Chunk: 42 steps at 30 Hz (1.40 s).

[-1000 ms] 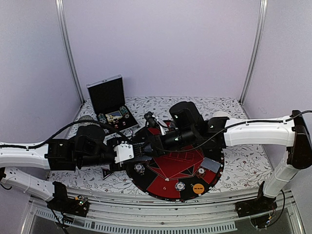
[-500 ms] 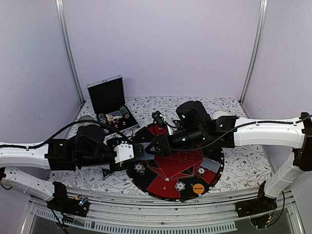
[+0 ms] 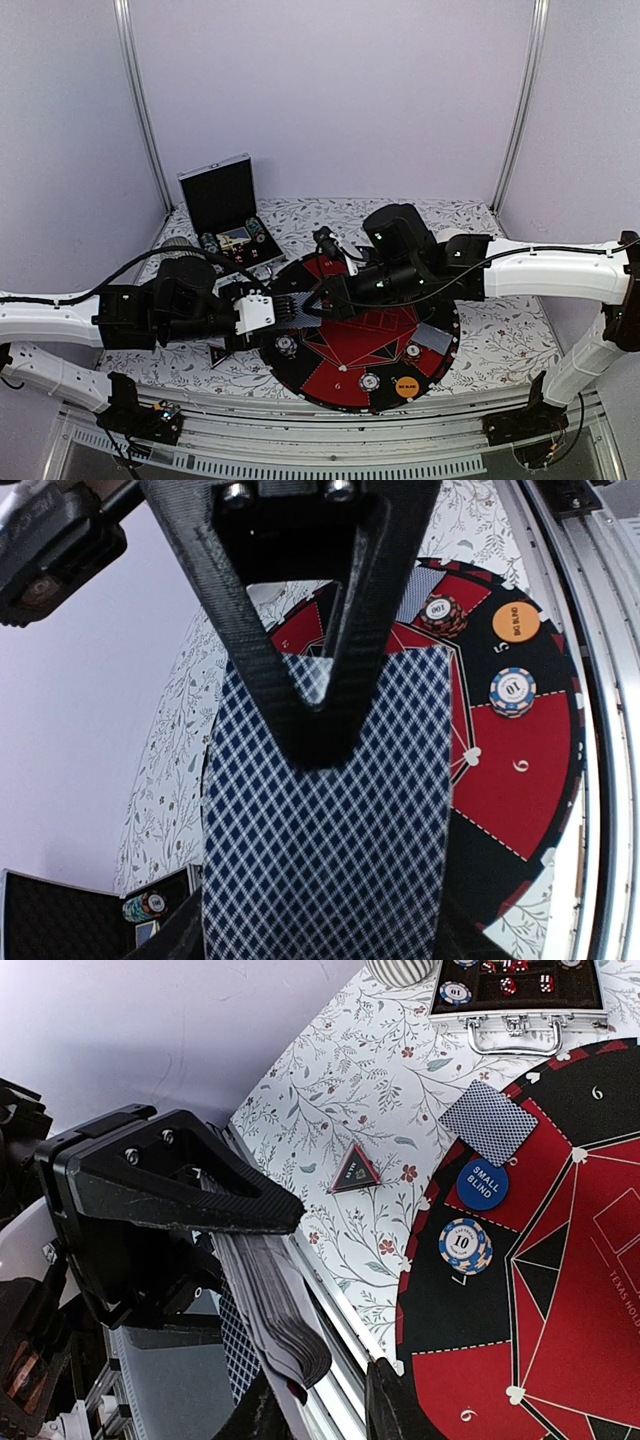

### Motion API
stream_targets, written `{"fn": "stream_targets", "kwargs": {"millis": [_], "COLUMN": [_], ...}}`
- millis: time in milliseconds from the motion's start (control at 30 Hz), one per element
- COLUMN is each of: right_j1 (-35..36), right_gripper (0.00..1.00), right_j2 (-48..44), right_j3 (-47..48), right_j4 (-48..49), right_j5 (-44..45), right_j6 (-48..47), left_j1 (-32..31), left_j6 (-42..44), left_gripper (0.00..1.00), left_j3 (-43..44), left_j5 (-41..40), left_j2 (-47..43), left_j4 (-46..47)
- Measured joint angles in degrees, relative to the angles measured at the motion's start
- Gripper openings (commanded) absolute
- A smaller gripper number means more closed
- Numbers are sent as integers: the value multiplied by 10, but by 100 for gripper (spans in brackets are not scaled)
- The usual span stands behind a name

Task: Distribute texas hold em gaming equipment
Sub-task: Pick up the poker card from the face-down deck piles.

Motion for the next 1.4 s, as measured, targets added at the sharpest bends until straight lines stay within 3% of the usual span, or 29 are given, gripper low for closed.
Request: {"fn": "stream_targets", "kwargs": {"millis": [333,500,700,800,967,1133,1400], "right_j1": [0,0,0,0,0,0,0], "right_gripper": [29,13,7,6,14,3,2], "right_j2": [-9,-18,-20,-25,-41,-45,-50], "right_j3": [1,1,1,1,1,1,1], "right_j4": [-18,-23,-26,-32,-49,-52,-57], "right_j5": [0,0,0,1,7,9,10], "right_j6": [0,0,1,2,3,2,0], "left_j1": [1,1,1,1,2,2,3], "left_j6": [0,0,0,0,0,0,0], "left_gripper": [56,56,56,56,56,56,56], "left_j3": [0,0,0,0,0,0,0], "left_j5": [0,0,0,0,0,0,0], "left_j2": [2,3,3,3,3,3,3], "left_j4": [0,1,1,0,1,1,0]}}
